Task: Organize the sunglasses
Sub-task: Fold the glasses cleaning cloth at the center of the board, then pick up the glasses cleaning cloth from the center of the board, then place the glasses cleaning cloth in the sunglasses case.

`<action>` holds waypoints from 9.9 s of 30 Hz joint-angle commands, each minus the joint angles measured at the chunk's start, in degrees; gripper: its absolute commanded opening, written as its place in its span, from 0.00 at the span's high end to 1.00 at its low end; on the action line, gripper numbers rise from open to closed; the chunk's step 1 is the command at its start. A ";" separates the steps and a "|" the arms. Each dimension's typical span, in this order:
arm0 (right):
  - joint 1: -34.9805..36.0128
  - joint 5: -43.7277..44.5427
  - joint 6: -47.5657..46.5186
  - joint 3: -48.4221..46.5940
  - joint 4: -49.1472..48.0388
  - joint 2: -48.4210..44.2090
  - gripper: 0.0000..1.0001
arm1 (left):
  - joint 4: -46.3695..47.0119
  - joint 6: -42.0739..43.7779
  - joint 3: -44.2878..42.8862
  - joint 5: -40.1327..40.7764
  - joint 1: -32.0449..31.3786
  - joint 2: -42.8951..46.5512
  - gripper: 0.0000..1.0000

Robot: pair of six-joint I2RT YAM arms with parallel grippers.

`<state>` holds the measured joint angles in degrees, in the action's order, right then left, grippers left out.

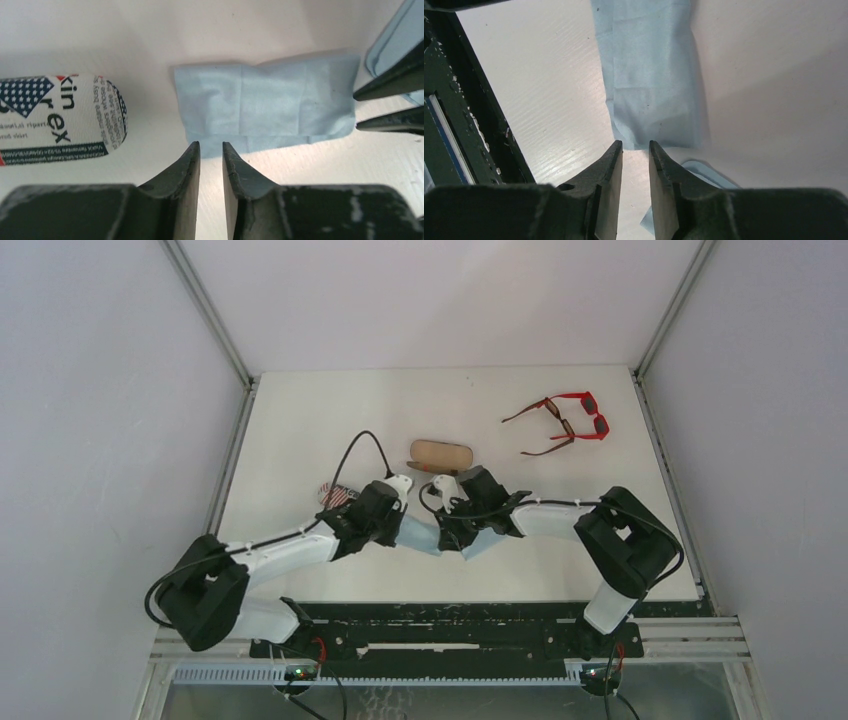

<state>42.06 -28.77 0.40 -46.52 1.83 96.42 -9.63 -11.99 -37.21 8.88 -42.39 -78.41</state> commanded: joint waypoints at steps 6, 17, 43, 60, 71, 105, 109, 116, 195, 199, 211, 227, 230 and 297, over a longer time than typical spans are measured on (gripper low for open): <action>0.30 9.75 4.46 1.06 -1.22 -7.66 0.69 | -2.85 -6.53 4.45 4.78 -0.94 14.24 0.62; 1.52 25.16 29.10 3.80 -5.66 -11.99 0.60 | 0.36 -7.12 -1.84 3.60 4.90 7.89 0.54; 1.44 22.71 37.34 -0.86 -3.16 -1.21 0.59 | 4.27 -4.67 -8.76 -1.68 8.95 -4.93 0.54; 1.35 22.05 37.19 -2.77 1.51 1.17 0.67 | 3.92 -3.91 -8.41 -2.38 9.33 -4.46 0.54; 1.44 24.48 36.37 -2.74 5.10 -0.36 0.63 | 3.66 -3.52 -8.40 -2.39 9.59 -4.29 0.54; -1.75 20.11 28.36 -3.74 0.82 1.23 1.00 | 5.63 -4.58 -7.28 -6.11 11.02 -4.28 0.54; -3.25 18.35 24.69 -5.86 1.71 2.95 1.00 | 5.89 -5.07 -8.42 -7.34 11.17 -5.73 0.54; -3.88 17.37 22.82 -7.79 2.66 3.95 1.00 | 6.28 -8.07 -9.14 -8.99 11.26 -8.67 0.54; -13.13 20.44 18.68 -19.75 0.90 1.18 1.00 | 15.08 -6.60 -27.45 -9.98 13.85 -17.45 1.00; -14.56 19.32 19.02 -22.19 0.99 3.20 1.00 | 14.66 -5.81 -31.65 -10.81 14.27 -21.16 1.00; -17.18 17.44 19.18 -27.00 1.47 9.56 1.00 | 13.65 -4.36 -39.49 -12.98 17.26 -28.96 1.00; -18.91 17.26 19.13 -28.31 1.44 12.56 1.00 | 14.62 -5.31 -40.38 -16.71 17.45 -34.01 1.00; -18.93 17.11 18.96 -28.86 1.76 13.07 1.00 | 14.96 -5.33 -40.37 -16.47 17.44 -34.17 1.00; -19.92 28.28 19.33 -14.49 -1.86 -12.91 0.46 | 18.85 -11.94 -26.48 -7.76 19.45 -16.79 0.44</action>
<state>22.85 -3.03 17.54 -62.76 3.07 91.07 5.41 -21.45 -67.11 -2.70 -23.33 -104.14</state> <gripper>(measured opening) 0.511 0.548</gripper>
